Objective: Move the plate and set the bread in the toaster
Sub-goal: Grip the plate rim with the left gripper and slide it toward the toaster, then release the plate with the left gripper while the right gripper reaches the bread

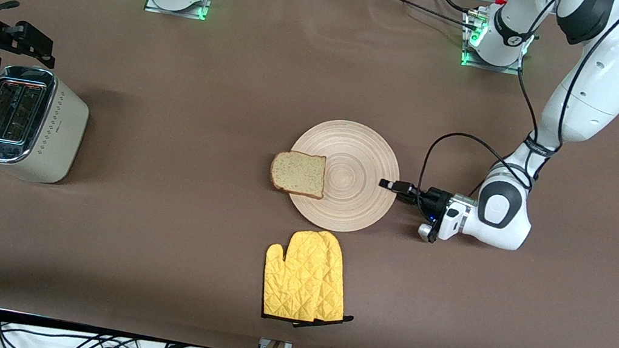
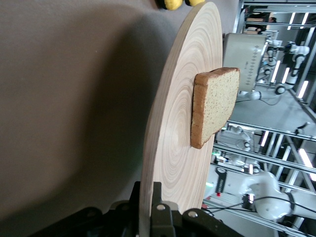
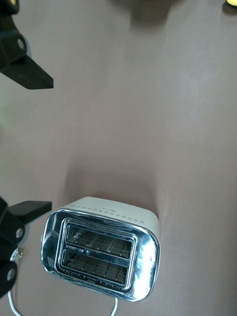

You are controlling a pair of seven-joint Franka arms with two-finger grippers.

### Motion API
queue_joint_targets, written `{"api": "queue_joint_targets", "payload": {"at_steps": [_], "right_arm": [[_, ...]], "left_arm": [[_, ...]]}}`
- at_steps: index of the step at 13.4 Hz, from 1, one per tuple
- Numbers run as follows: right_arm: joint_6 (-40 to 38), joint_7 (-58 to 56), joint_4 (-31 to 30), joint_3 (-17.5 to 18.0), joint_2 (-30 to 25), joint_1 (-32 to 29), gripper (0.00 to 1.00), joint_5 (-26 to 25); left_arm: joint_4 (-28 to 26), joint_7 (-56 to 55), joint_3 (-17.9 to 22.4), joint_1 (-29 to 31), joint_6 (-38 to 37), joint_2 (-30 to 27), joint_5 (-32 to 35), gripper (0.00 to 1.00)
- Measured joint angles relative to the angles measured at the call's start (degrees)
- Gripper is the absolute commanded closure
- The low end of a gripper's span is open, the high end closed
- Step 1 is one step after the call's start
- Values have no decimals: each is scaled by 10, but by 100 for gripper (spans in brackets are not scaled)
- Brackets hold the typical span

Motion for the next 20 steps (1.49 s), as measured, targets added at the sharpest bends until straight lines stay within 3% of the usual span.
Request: {"api": "queue_joint_targets", "payload": {"at_steps": [3,4,5,6,9,11,17,20], "right_arm": [[0,0,0,0,0,0,0,0],[0,0,0,0,0,0,0,0],[0,0,0,0,0,0,0,0],[0,0,0,0,1,0,0,0],[0,0,-2,1,10,1,0,7],[1,0,-4,3,22,3,0,48],[101,24,-21,5,96,56,0,203],[162,23,-39,6,138,85,0,279]], "left_arm": [[-2,18,0,-27,32,4,-21,100],[-3,33,1,-32,40,11,-29,89],[-4,42,1,-32,38,12,-40,28],[-5,45,1,-31,37,13,-45,0],[-2,56,2,-25,31,12,-49,0],[4,63,5,-11,21,1,-37,0],[34,30,9,80,-64,-87,182,0],[90,-14,15,103,-144,-128,289,0]]}}
